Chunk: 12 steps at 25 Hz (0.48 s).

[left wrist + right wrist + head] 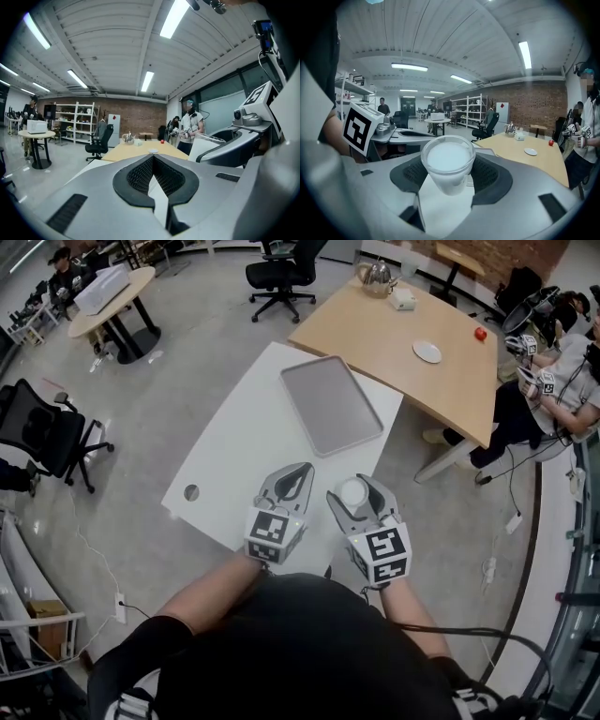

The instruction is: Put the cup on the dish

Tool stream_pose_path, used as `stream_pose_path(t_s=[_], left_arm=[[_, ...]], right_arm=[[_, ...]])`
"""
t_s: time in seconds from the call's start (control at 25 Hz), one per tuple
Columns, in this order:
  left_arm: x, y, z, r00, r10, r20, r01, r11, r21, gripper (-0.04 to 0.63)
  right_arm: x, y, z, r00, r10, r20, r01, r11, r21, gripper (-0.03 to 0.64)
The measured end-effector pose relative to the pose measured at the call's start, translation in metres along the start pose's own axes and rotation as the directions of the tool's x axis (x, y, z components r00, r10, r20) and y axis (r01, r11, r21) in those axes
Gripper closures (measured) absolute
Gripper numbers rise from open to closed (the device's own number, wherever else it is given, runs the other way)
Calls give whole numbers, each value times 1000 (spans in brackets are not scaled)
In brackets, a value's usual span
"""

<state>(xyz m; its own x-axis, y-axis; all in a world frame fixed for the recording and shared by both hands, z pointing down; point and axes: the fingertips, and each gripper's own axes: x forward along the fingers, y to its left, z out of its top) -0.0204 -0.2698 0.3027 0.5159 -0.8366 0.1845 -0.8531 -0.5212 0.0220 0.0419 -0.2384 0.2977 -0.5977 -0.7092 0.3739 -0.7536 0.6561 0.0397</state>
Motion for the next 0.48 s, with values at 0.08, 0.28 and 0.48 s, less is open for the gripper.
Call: stream_pose_path(t_s=[0.08,0.28,0.48], left_arm=[[0,7,0,1000,-1,-3,1,1000,-2,589],[9,16,1,1000,-6,1,6,1000,-1,589],[29,29,-6,1000,-10,-14,9,1000,-27,589]], right_arm=[[4,2,3,1000,-2,0,2,1000,0,379],[16,-1,4,1000,-7,-11,7,1000,5,379],[36,-17,4,1000,-15,-25,15,1000,10,379]])
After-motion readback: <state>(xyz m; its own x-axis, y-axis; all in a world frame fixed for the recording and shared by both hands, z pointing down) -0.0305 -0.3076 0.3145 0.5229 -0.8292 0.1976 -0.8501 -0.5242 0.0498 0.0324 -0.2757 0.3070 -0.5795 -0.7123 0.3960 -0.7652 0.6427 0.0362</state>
